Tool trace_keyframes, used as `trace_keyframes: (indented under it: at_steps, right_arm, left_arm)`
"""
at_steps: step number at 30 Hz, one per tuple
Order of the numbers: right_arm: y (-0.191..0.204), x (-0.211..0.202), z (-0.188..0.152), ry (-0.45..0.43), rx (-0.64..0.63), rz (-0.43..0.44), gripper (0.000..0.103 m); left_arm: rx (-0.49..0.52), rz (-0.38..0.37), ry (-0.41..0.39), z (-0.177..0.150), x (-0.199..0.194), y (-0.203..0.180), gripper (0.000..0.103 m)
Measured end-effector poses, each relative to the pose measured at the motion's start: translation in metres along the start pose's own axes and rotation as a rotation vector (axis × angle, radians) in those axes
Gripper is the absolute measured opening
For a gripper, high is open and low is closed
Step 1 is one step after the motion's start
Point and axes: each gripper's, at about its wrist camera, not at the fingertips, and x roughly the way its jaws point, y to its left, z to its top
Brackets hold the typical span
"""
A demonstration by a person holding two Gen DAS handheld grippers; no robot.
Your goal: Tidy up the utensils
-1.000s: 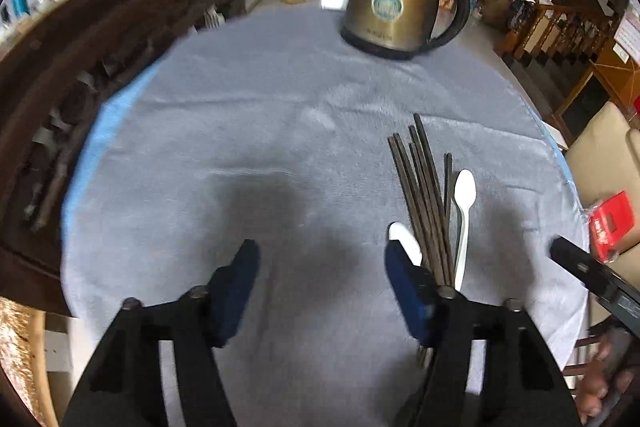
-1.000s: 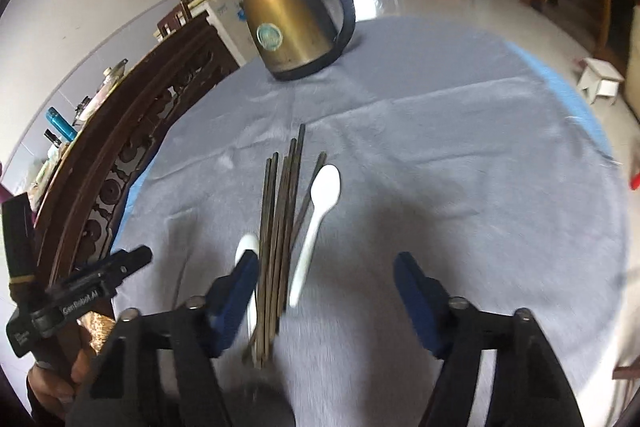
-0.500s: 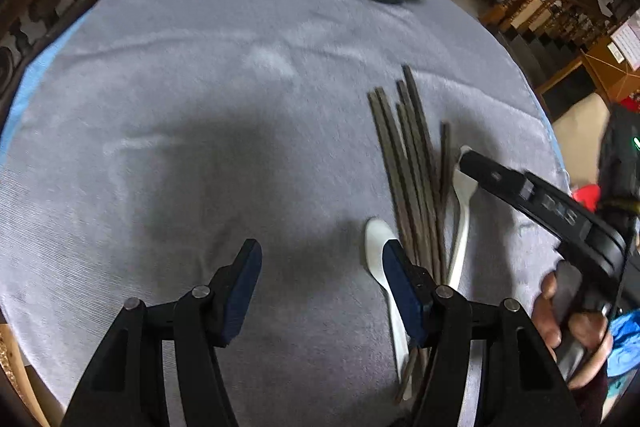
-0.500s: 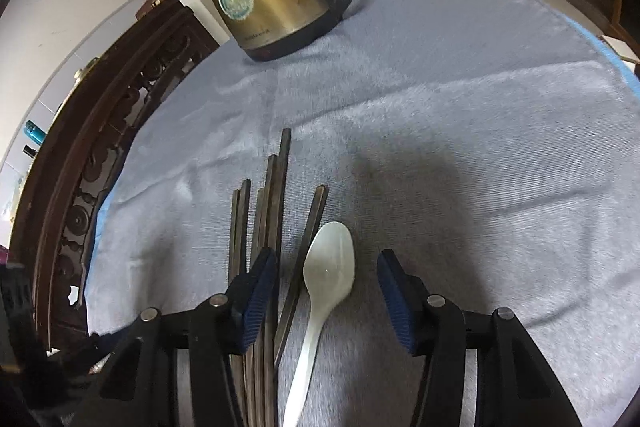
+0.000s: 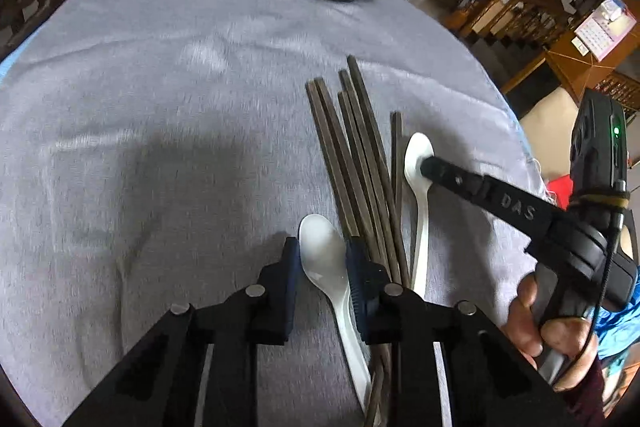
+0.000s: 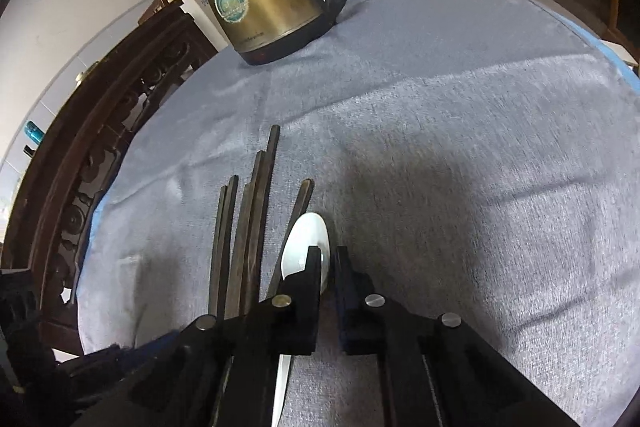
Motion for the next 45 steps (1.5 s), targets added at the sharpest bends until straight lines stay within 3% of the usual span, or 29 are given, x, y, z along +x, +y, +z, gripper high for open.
trace_keyframes:
  at_steps: [5, 7, 9, 10, 13, 17, 19, 21, 24, 27, 31, 36, 45]
  right_arm:
    - [-0.007, -0.006, -0.004, 0.024, 0.011, 0.019, 0.013]
    - [-0.010, -0.008, -0.004, 0.028, 0.013, 0.032, 0.025]
    - [-0.009, -0.011, -0.002, 0.012, 0.007, 0.023, 0.062]
    - [-0.008, -0.014, -0.002, -0.005, 0.002, 0.011, 0.067]
    - [0.000, -0.015, 0.001, -0.025, -0.043, -0.020, 0.068]
    - [0.017, 0.000, 0.004, 0.011, -0.141, -0.090, 0.058]
    - [0.025, 0.003, 0.002, 0.009, -0.194, -0.111, 0.033]
    - [0.032, 0.006, 0.000, 0.015, -0.245, -0.135, 0.010]
    - [0.034, 0.004, -0.001, 0.001, -0.248, -0.139, 0.007]
    - [0.027, -0.007, -0.005, -0.033, -0.225, -0.114, 0.006]
    - [0.016, -0.028, -0.008, -0.093, -0.184, -0.074, 0.006]
    - [0.011, -0.064, -0.017, -0.176, -0.156, 0.010, 0.006]
    - [0.030, -0.141, -0.052, -0.337, -0.157, 0.166, 0.006]
  left_arm:
    - [0.085, 0.069, -0.035, -0.001, -0.006, 0.000, 0.024]
    - [0.141, 0.130, -0.049, -0.003, -0.010, 0.002, 0.025]
    - [0.155, 0.189, -0.052, 0.001, -0.011, 0.012, 0.026]
    - [0.143, 0.184, -0.048, 0.003, -0.011, 0.020, 0.026]
    - [0.101, 0.175, -0.041, 0.005, -0.015, 0.033, 0.026]
    - [0.052, 0.185, -0.055, 0.000, -0.027, 0.041, 0.030]
    - [0.035, 0.180, -0.042, -0.011, -0.034, 0.039, 0.042]
    - [0.026, 0.175, -0.020, -0.017, -0.031, 0.039, 0.046]
    - [0.046, 0.213, -0.044, -0.020, -0.030, 0.032, 0.047]
    - [0.056, 0.237, -0.064, -0.019, -0.029, 0.032, 0.031]
    - [0.011, 0.166, -0.091, -0.015, -0.035, 0.043, 0.030]
    - [0.002, 0.140, -0.119, -0.022, -0.046, 0.042, 0.030]
    - [0.028, 0.087, -0.304, -0.030, -0.127, 0.014, 0.030]
